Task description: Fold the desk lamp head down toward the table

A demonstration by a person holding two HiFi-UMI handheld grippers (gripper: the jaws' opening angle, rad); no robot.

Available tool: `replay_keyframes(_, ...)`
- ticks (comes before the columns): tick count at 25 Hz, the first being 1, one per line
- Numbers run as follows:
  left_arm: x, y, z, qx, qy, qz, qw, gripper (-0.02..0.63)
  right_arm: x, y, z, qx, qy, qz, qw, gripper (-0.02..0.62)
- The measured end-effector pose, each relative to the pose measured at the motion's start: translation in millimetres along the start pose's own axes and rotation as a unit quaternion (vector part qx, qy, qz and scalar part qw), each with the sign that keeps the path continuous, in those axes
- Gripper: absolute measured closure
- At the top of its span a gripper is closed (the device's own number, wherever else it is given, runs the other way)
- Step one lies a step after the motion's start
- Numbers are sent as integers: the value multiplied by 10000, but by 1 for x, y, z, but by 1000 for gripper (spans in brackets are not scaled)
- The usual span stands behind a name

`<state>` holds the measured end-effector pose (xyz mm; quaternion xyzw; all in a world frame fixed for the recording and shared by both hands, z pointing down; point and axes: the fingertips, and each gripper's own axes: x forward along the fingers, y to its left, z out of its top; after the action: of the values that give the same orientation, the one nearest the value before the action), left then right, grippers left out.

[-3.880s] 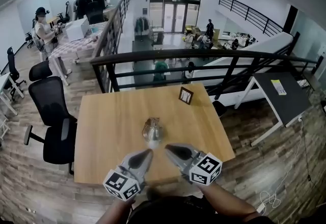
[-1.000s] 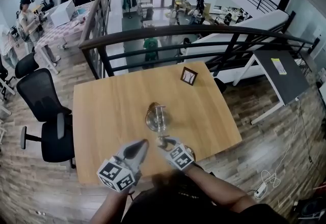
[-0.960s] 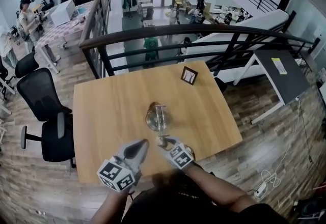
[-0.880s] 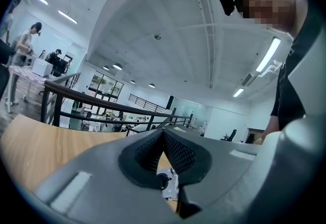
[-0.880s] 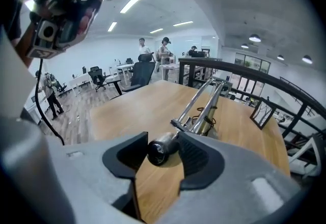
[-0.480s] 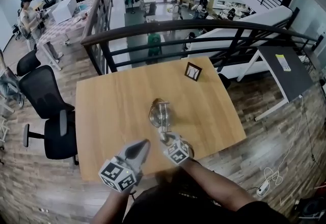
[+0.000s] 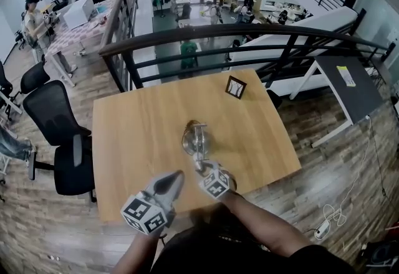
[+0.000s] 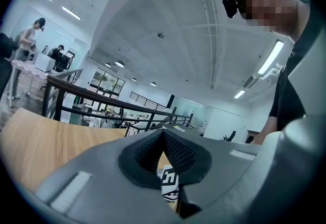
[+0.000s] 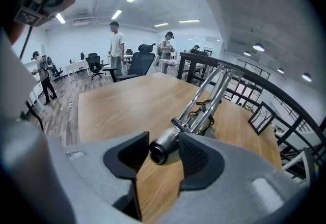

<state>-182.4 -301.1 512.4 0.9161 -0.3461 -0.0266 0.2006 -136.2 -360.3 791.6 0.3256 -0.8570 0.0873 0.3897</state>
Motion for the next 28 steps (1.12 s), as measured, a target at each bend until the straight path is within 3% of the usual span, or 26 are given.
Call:
replay_keyframes(2, 1, -1, -2, 72, 29, 7, 10000, 603, -6, 0, 4, -101, -20, 32, 9999, 426)
replay_keyframes(4, -1, -2, -3, 121, 45, 12, 9999, 604, -21, 3, 20, -176, -262, 31, 9995, 500)
replay_keyframes(8, -2, -2, 5, 124, -29, -31, 9999, 604, -69, 2, 80, -161, -1008, 42, 9948, 500)
replay_keyframes(13, 5, -11, 18, 197, -150, -224, 9994, 604, -142, 2, 152, -405, -1974, -7, 9795, 574)
replay_keyframes(16, 10, -17, 25, 281, -197, -328, 9989, 604, -182, 3, 181, -386, -2412, -15, 9697, 584)
replay_keyframes(22, 16, -22, 30, 402, -227, -457, 9979, 604, -233, 7, 211, 50, -3078, 219, 9512, 591)
replay_keyframes(28, 23, -26, 28, 407, -284, -488, 9976, 604, -244, 7, 202, 236, -3209, 418, 9459, 592)
